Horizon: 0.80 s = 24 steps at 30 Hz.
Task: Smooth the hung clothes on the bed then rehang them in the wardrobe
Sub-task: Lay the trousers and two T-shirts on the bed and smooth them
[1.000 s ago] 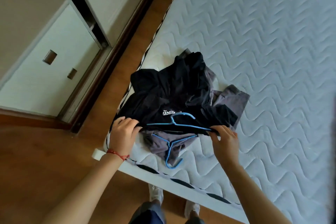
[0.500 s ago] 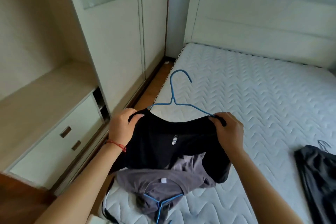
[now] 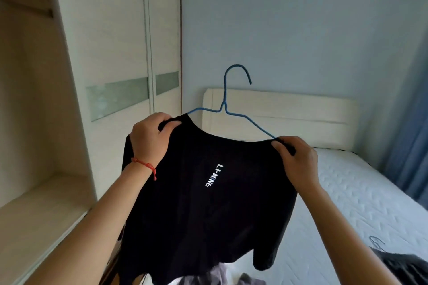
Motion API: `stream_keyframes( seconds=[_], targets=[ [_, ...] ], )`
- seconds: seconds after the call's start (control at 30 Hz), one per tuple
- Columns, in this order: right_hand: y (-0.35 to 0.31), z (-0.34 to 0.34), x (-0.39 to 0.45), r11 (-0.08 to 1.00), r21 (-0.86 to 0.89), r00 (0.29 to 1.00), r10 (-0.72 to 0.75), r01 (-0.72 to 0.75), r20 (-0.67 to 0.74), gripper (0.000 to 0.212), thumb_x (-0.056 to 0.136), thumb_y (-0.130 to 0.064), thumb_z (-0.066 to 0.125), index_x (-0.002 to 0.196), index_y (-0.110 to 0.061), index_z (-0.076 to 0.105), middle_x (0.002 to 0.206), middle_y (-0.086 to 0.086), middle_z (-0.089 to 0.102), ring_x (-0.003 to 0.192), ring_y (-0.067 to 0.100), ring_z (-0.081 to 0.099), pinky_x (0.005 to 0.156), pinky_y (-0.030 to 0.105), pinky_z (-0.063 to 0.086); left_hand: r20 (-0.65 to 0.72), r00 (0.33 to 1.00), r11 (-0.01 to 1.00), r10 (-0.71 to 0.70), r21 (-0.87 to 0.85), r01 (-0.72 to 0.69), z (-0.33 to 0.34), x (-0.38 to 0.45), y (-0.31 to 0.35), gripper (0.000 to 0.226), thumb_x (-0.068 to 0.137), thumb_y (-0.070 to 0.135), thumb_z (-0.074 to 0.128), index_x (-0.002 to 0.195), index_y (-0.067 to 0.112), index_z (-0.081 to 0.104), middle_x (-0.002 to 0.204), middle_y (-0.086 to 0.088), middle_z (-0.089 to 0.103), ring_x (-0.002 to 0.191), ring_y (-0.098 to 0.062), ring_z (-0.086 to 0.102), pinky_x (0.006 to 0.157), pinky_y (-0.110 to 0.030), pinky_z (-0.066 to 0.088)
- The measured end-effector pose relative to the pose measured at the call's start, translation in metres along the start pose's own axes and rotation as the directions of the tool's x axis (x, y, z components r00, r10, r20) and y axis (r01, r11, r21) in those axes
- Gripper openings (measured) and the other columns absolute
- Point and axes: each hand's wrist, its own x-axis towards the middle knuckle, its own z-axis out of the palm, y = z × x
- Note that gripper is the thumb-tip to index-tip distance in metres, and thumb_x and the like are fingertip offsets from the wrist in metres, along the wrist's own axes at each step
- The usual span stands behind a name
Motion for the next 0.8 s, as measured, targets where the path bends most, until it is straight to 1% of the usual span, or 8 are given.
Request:
stream_keyframes(
  seconds=[0.07,0.13,0.3,0.4,0.5,0.63,0.73,0.8],
  targets=[
    [-0.009,-0.020,0.008,0.999,-0.038,0.998,-0.038,0.035,-0.060,0.017,0.087,-0.021,0.062,0.098,-0.012,0.070,0.087,-0.009,0.060,0.082,0.006,0.053,0.071,0.002,0.036,-0.025,0.999,0.998,0.043,-0.039,-0.044,0.002,0.014,0.015,0.017,0.079,0.017,0.068,0.080,0.000,0.071,0.076,-0.015,0.072,0.071,-0.026,0.064,0.067,-0.027,0.046],
    [-0.019,-0.042,0.015,0.997,-0.062,0.990,-0.063,0.055,-0.127,0.015,0.086,-0.020,0.062,0.096,-0.011,0.071,0.086,-0.008,0.060,0.081,0.006,0.054,0.070,-0.005,0.033,-0.049,0.996,0.994,0.074,-0.080,-0.078,0.005,0.026,0.030,0.018,0.079,0.017,0.069,0.081,-0.001,0.071,0.076,-0.016,0.072,0.071,-0.027,0.065,0.067,-0.028,0.047],
    [-0.036,-0.095,0.024,0.990,-0.139,0.958,-0.071,0.033,-0.277,0.016,0.088,-0.019,0.060,0.094,-0.009,0.071,0.087,-0.003,0.062,0.082,0.009,0.051,0.069,-0.009,0.025,-0.047,0.996,0.977,0.070,-0.198,-0.078,0.022,0.039,0.073,0.019,0.078,0.018,0.069,0.082,0.000,0.071,0.077,-0.015,0.071,0.070,-0.023,0.062,0.067,-0.027,0.046],
    [-0.034,-0.130,0.014,0.980,-0.200,0.944,-0.059,-0.008,-0.325,0.017,0.088,-0.022,0.060,0.093,-0.010,0.070,0.092,0.002,0.068,0.082,0.010,0.051,0.066,0.006,0.028,0.006,1.000,0.963,0.027,-0.269,-0.024,0.032,0.028,0.103,0.016,0.078,0.018,0.069,0.080,0.003,0.071,0.077,-0.013,0.071,0.072,-0.024,0.063,0.069,-0.025,0.044],
    [-0.026,-0.169,-0.006,0.965,-0.257,0.935,-0.041,-0.054,-0.353,0.016,0.088,-0.024,0.058,0.091,-0.012,0.069,0.093,0.003,0.068,0.082,0.014,0.053,0.072,0.019,0.029,0.071,0.997,0.949,0.010,-0.316,0.013,0.036,0.005,0.136,0.015,0.078,0.019,0.069,0.080,0.004,0.072,0.075,-0.009,0.070,0.069,-0.018,0.060,0.066,-0.022,0.043],
    [-0.017,-0.228,-0.028,0.947,-0.318,0.940,-0.065,-0.048,-0.335,0.017,0.089,-0.024,0.058,0.091,-0.012,0.069,0.093,0.004,0.070,0.086,0.023,0.061,0.077,0.030,0.043,0.123,0.992,0.932,0.039,-0.362,0.008,0.037,-0.024,0.183,0.014,0.078,0.018,0.069,0.079,0.004,0.071,0.073,-0.004,0.068,0.068,-0.016,0.059,0.059,-0.003,0.038],
    [-0.013,-0.274,-0.049,0.948,-0.318,0.946,-0.096,-0.008,-0.311,0.017,0.089,-0.024,0.057,0.091,-0.012,0.069,0.089,0.003,0.070,0.083,0.023,0.062,0.081,0.041,0.051,0.138,0.989,0.918,0.043,-0.397,0.015,0.033,-0.047,0.223,0.013,0.078,0.018,0.069,0.081,0.005,0.072,0.076,-0.005,0.070,0.070,-0.016,0.060,0.064,-0.009,0.042],
    [-0.009,-0.305,-0.064,0.947,-0.320,0.952,-0.114,0.019,-0.283,0.017,0.090,-0.023,0.057,0.091,-0.012,0.069,0.083,-0.001,0.067,0.081,0.022,0.062,0.080,0.043,0.052,0.140,0.989,0.911,0.048,-0.412,0.015,0.029,-0.067,0.252,0.013,0.078,0.017,0.069,0.081,0.006,0.072,0.076,-0.001,0.068,0.071,-0.015,0.060,0.067,-0.013,0.043]
  ],
)
